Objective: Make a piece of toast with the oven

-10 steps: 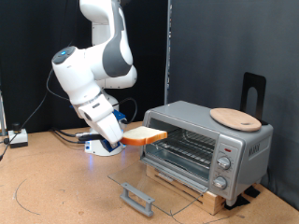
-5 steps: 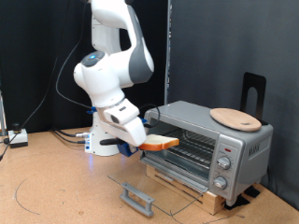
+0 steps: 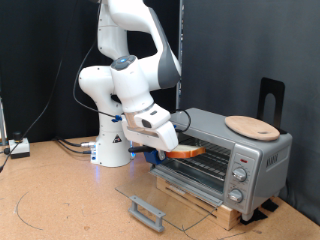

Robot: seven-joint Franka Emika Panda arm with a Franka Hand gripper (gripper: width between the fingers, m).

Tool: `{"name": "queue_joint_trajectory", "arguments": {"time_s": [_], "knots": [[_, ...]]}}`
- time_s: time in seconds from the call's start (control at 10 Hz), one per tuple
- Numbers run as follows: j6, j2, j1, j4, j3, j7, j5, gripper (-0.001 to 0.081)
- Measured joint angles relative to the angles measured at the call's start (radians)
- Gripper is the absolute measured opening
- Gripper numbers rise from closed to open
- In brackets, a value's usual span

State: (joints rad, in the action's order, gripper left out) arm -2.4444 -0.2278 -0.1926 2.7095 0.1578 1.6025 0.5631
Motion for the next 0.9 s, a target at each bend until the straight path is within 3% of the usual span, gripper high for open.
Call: {"name": "queue_joint_trajectory", "arguments": {"time_s": [0.4,0.9], "knots": [[-0.07,0.002,-0.004,0.022,0.017,-0.04,-0.015,0.0396],[-0.118,0.034,-0.04,0.023,0.012,-0.041,-0.069,0.0396]]}}
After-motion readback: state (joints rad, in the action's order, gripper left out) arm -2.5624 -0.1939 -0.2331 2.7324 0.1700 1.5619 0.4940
